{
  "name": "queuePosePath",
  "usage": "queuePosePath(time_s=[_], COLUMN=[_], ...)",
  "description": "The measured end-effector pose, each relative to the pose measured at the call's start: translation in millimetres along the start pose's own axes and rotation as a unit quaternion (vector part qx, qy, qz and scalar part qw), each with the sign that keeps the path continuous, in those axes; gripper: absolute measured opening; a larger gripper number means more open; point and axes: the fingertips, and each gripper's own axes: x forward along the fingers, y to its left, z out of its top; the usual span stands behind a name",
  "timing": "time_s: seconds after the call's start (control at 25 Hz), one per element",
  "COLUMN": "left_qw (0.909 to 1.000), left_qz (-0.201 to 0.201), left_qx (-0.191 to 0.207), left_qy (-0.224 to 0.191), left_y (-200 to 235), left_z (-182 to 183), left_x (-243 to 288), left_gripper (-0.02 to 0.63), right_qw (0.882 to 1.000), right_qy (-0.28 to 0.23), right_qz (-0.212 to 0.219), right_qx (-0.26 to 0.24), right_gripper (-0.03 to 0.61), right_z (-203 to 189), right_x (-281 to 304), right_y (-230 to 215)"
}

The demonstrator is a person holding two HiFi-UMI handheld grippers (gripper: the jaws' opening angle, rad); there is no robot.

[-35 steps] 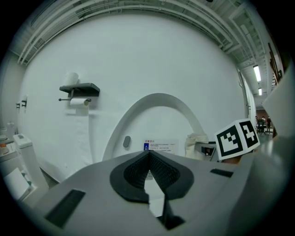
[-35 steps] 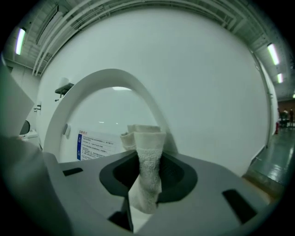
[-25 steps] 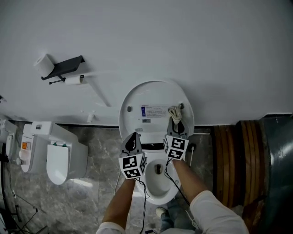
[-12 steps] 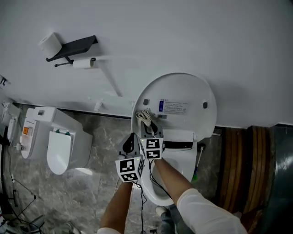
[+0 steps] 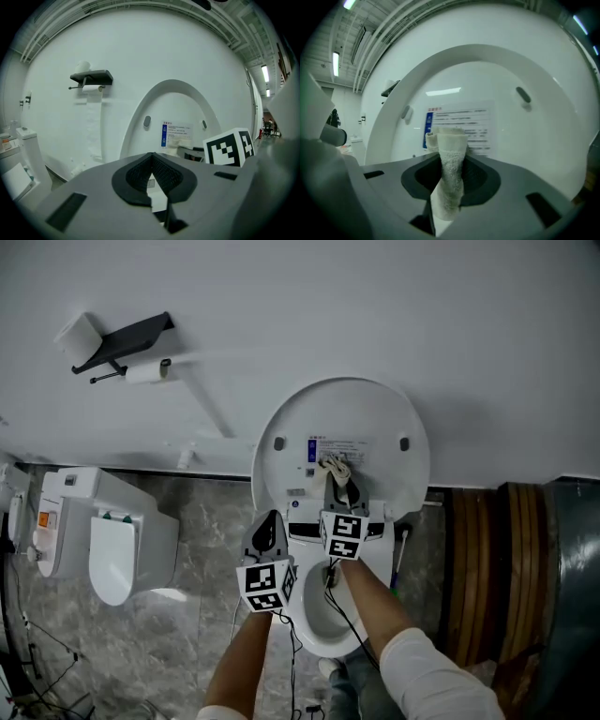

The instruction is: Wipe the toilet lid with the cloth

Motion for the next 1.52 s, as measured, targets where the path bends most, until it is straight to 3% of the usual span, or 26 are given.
queuePosePath(time_s=[0.28, 0.48, 0.6, 0.76, 0.92, 1.04, 1.28, 1.4, 1.52], left_qw=[0.9993, 0.9989, 0.9994, 0.9999, 0.9996, 0.9987, 0.9972, 0.9964, 0.9965], left_qz=[-0.036, -0.047, -0.034, -0.004, 0.021, 0.044, 0.063, 0.062, 0.06], left_qx=[0.009, 0.007, -0.004, -0.008, -0.003, -0.01, -0.022, -0.034, -0.044], left_qy=[0.003, 0.006, 0.009, 0.013, 0.017, 0.025, 0.033, 0.047, 0.038], left_y=[-37.9, -52.3, -44.6, -17.9, 14.1, 37.7, 57.7, 55.6, 49.9], left_z=[-2.9, -8.6, -14.2, -24.1, -36.5, -51.7, -75.7, -80.8, -78.0], left_x=[12.5, 12.1, 9.2, 1.9, -8.9, -16.5, -29.6, -31.0, -25.5], left_gripper=[0.011, 0.011, 0.011, 0.011, 0.011, 0.011, 0.011, 0.011, 0.011], right_qw=[0.993, 0.986, 0.991, 1.0, 0.995, 0.99, 0.987, 0.989, 0.995], right_qy=[0.001, 0.015, 0.001, -0.025, -0.014, 0.009, 0.04, 0.035, 0.027], right_qz=[-0.115, -0.169, -0.132, -0.007, 0.097, 0.138, 0.153, 0.136, 0.084], right_qx=[-0.004, 0.004, -0.001, -0.015, -0.022, -0.029, -0.026, -0.046, -0.044], right_gripper=[0.087, 0.087, 0.087, 0.087, 0.087, 0.087, 0.087, 0.087, 0.087], right_z=[-8.0, -14.9, -10.0, -12.3, -30.8, -56.3, -81.0, -74.9, -70.0], right_x=[-32.0, -47.2, -48.8, -43.0, -27.0, -10.3, 22.3, 22.4, 11.1], right_y=[-117.8, -157.2, -130.4, -36.7, 58.6, 108.1, 133.8, 112.9, 64.4])
